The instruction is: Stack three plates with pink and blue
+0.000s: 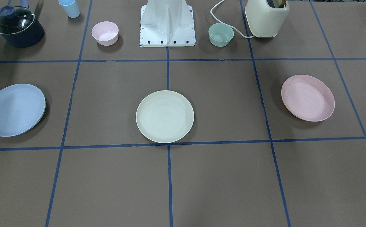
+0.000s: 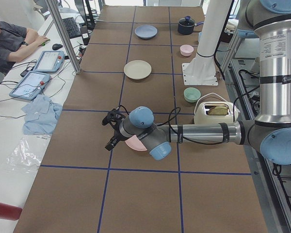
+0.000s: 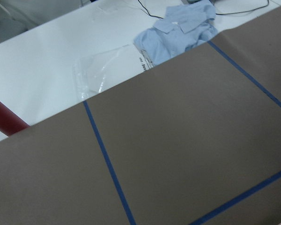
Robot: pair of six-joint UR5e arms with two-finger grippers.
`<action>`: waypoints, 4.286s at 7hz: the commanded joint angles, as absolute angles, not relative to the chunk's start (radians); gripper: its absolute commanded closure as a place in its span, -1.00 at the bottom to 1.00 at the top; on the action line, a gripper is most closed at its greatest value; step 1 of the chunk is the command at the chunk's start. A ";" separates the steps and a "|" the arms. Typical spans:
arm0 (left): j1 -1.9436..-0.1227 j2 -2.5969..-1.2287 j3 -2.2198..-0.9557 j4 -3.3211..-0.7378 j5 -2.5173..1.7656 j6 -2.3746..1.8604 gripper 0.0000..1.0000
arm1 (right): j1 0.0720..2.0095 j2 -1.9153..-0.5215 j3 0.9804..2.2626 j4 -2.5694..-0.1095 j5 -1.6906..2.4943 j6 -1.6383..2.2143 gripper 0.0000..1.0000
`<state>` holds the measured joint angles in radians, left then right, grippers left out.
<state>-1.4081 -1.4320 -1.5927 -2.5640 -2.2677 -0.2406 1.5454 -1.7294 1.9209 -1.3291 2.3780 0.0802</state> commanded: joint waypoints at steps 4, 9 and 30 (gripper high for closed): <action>-1.055 -1.376 -1.414 -2.954 -2.013 -0.702 -1.00 | 1.543 -1.741 1.919 -1.319 2.381 0.094 -1.00; -0.910 -1.376 -1.376 -2.994 -1.894 -0.810 0.58 | 1.543 -1.741 1.919 -1.319 2.381 0.095 -1.00; -0.519 -2.132 -1.560 -2.197 -1.718 -1.367 1.00 | 1.543 -1.746 1.919 -1.321 2.398 0.097 -1.00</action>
<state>-0.5315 -2.1227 -1.5735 -2.1965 -1.7282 -1.3661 1.5432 -1.7469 1.9190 -1.3201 2.3976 0.0967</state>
